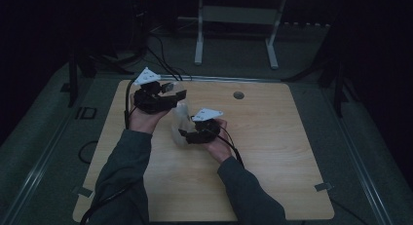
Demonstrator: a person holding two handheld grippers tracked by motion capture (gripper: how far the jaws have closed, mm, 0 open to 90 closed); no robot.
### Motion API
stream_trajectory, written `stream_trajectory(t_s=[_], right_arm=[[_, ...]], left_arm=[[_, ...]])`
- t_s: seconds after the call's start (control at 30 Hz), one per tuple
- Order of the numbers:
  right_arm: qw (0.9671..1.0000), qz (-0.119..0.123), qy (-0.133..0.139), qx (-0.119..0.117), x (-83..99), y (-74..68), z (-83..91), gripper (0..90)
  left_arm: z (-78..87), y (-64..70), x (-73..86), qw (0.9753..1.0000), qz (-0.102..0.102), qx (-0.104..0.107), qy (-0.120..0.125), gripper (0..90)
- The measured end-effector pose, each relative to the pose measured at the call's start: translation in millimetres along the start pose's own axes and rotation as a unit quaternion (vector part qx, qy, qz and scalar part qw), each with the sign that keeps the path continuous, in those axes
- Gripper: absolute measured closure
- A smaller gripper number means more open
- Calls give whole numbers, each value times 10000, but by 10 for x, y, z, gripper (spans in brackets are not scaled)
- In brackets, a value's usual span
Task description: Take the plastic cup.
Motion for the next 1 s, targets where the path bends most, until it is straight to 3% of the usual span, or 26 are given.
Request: stream_trajectory(t_s=[0.6, 1.0], right_arm=[[9999, 46, 23, 111, 37, 64, 221, 286], [9998, 145, 28, 139, 46, 51, 330, 286]], left_arm=[[139, 77, -120, 9998, -21, 194, 66, 423], [280, 127, -110, 9994, 21, 304, 188, 423]])
Point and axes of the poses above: each handheld gripper's, and its own axes: z roughly backward along the jaws, x roughly out of its underside, y roughly to its right, the point moved 7 cm from there along -z, roughly forward along the jaws, and after that the axes turned 9 degrees about z, right-handed, at the moved point
